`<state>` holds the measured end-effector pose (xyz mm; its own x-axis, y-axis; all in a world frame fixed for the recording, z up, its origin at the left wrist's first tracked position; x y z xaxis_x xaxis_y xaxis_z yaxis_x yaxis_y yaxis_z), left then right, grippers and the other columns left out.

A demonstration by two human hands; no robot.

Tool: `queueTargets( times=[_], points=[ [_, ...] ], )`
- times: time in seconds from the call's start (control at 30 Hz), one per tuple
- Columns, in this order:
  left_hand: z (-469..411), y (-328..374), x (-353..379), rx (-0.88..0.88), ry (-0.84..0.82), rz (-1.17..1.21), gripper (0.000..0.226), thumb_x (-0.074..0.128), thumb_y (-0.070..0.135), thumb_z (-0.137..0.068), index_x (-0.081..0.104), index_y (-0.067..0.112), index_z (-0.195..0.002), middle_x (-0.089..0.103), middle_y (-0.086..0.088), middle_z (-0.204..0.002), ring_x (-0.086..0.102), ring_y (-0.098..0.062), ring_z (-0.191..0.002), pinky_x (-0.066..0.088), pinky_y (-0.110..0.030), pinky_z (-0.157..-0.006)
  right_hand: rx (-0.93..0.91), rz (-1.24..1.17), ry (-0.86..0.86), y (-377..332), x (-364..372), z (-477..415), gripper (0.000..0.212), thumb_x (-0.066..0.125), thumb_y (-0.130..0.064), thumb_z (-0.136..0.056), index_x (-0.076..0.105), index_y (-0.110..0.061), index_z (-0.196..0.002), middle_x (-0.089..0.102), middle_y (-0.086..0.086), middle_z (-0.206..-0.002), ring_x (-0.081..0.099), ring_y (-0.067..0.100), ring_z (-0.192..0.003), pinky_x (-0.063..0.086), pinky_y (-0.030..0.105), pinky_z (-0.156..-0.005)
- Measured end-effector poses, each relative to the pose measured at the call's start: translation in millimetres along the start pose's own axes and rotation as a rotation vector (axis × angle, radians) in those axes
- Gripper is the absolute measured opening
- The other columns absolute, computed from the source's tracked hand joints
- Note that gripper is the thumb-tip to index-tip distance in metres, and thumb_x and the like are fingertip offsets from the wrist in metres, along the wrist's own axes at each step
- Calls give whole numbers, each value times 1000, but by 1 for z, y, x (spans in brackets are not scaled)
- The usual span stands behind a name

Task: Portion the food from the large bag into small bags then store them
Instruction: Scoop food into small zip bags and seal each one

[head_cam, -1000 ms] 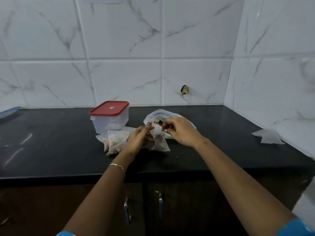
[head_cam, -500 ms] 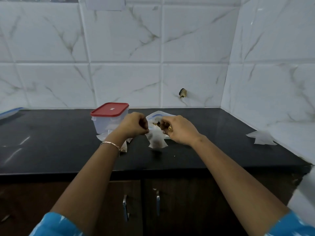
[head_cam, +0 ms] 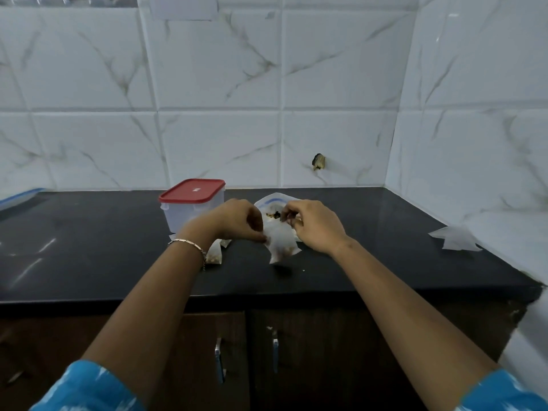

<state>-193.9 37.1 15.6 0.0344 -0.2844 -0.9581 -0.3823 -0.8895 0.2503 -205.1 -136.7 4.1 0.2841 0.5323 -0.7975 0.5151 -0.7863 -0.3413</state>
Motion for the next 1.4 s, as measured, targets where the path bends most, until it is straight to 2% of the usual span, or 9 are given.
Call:
queueTargets(
  times=[0.1,0.2,0.33,0.5,0.6,0.9,1.13,1.27,1.4],
  points=[
    [1,-5,4,19,119,57,11,77,21,-80,73,18,-90,68,9,-84,60,-1,-74,41,-12,-67,50,-85,-1,8,4,0,20,57,-12,-93,68,-28,-99,64,-15,-95,54,0,-80,33,11,-57],
    [3,-10,3,33,200,239,8,75,12,-82,72,17,-88,69,11,-84,63,0,-79,47,-15,-73,59,-43,-167,16,8,0,16,66,-25,-89,65,-27,-105,60,-16,-96,53,0,-79,32,12,-57],
    [3,-11,6,37,189,282,10,73,10,-84,70,14,-93,72,7,-89,66,-5,-84,46,-8,-73,22,-167,-285,15,19,1,17,69,-24,-87,65,-22,-104,63,-10,-106,58,9,-99,43,21,-79],
    [2,-15,5,39,226,217,11,72,8,-84,68,18,-88,71,5,-90,67,-11,-88,52,-25,-86,43,-8,-60,9,10,-1,7,63,-27,-92,66,-25,-98,58,-17,-87,52,3,-76,35,18,-56],
    [0,-14,5,42,207,136,11,70,10,-86,67,19,-91,70,5,-94,65,-10,-89,52,-28,-88,15,125,-94,5,11,-3,10,61,-26,-93,68,-26,-99,62,-14,-91,53,4,-75,41,22,-59],
    [8,-23,14,-50,357,607,31,73,9,-84,55,14,-110,68,-1,-82,65,-14,-80,50,-23,-76,189,-435,105,18,21,-5,27,71,-12,-85,59,-23,-106,65,-5,-80,61,6,-75,50,24,-71],
    [15,-32,41,-155,473,1034,28,74,3,-80,62,10,-104,71,-19,-97,67,-20,-89,56,-23,-78,352,-691,168,29,38,-3,5,71,-11,-86,68,-14,-89,68,-4,-82,66,16,-86,55,33,-87],
    [15,-35,49,-180,514,1019,30,76,3,-79,59,13,-102,71,-8,-87,64,-18,-82,53,-24,-73,358,-715,124,28,41,-2,6,66,-11,-90,66,-16,-92,66,-7,-86,63,12,-90,51,26,-86],
    [12,-30,45,-125,446,878,35,70,1,-84,48,8,-111,63,-4,-85,57,-11,-74,49,-13,-65,313,-566,75,27,41,-2,3,58,-15,-96,61,-15,-95,58,-9,-83,52,3,-75,43,16,-68]
  ],
)
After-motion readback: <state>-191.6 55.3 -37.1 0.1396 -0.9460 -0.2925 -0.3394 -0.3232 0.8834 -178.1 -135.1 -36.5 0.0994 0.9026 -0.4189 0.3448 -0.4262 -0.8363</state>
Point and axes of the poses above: each hand's wrist, its own z-axis away from the middle knuckle, its own x-axis out of the palm, y = z × x, the point moved 4 cm from there along -z, towards the middle knuckle
